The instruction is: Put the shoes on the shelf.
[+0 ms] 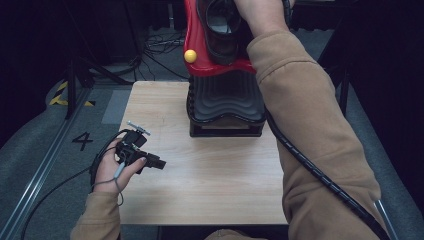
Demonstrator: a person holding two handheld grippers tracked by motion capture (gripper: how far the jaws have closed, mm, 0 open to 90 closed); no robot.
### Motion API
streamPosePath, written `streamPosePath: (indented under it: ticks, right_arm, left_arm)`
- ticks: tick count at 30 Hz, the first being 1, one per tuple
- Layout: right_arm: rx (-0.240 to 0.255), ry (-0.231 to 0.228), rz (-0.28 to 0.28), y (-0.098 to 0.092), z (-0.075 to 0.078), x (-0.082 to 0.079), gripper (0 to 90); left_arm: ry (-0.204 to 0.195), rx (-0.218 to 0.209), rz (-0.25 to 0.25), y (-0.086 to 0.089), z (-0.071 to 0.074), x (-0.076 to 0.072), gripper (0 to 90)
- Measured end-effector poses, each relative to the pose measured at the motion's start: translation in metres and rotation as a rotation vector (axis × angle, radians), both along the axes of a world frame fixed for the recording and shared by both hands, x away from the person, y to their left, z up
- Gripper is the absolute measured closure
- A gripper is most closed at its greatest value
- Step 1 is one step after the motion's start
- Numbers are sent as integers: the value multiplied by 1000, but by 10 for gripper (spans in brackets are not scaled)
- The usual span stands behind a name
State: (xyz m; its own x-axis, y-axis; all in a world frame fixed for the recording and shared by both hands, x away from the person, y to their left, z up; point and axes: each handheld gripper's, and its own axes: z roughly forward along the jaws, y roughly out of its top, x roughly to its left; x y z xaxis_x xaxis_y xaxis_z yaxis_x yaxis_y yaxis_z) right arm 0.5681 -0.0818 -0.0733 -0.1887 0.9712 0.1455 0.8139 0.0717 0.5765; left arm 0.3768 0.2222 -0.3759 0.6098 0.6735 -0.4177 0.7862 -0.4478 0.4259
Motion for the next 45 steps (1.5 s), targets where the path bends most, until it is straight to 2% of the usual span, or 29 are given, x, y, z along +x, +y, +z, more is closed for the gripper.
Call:
streamPosePath:
  ticks: [4, 7, 9, 11, 18, 19, 22, 24, 27, 29, 33, 35, 37, 42, 45]
  right_arm:
    - [7, 18, 23, -8, 7, -12, 454]
    - [21, 19, 67, -15, 13, -23, 443]
    - [24, 19, 76, -17, 14, -25, 442]
    - [38, 32, 126, -28, 18, -33, 429]
    - [-1, -19, 308, -68, 22, -75, 414]
    - [-1, -19, 308, -68, 22, -75, 414]
    - [12, -42, 355, -94, 24, -97, 414]
    - [2, -65, 387, -110, 24, -110, 416]
    - [-17, -96, 419, -136, 19, -128, 411]
    - [-17, -95, 431, -153, 13, -136, 408]
    - [-22, -99, 431, -183, 1, -147, 408]
    - [-24, -101, 430, -187, 0, -148, 408]
    - [-37, -110, 430, -205, -7, -153, 396]
    - [-67, -119, 442, -218, -15, -159, 374]
    - [-84, -126, 476, -224, -25, -161, 363]
  left_arm:
    - [-1, 8, -10, -4, 1, 0, 565]
    - [3, 10, -15, -7, 2, -1, 564]
    - [-4, 19, -15, -8, 2, -1, 564]
    - [-6, 22, -25, -10, 3, -2, 563]
    - [-16, 45, -27, -13, 6, -4, 562]
    - [-16, 45, -27, -13, 6, -4, 561]
    - [-15, 50, -13, -10, 7, -7, 561]
    - [-10, 46, 1, -9, 9, -10, 561]
    - [-14, 49, 12, -9, 11, -13, 560]
    - [-17, 55, 14, -10, 13, -15, 559]
    - [-19, 63, 20, -10, 14, -17, 558]
    - [-20, 63, 25, -10, 15, -18, 558]
    - [-23, 66, 23, -8, 15, -19, 557]
    - [-24, 62, 30, -7, 15, -19, 556]
    - [-23, 67, 29, -7, 14, -20, 553]
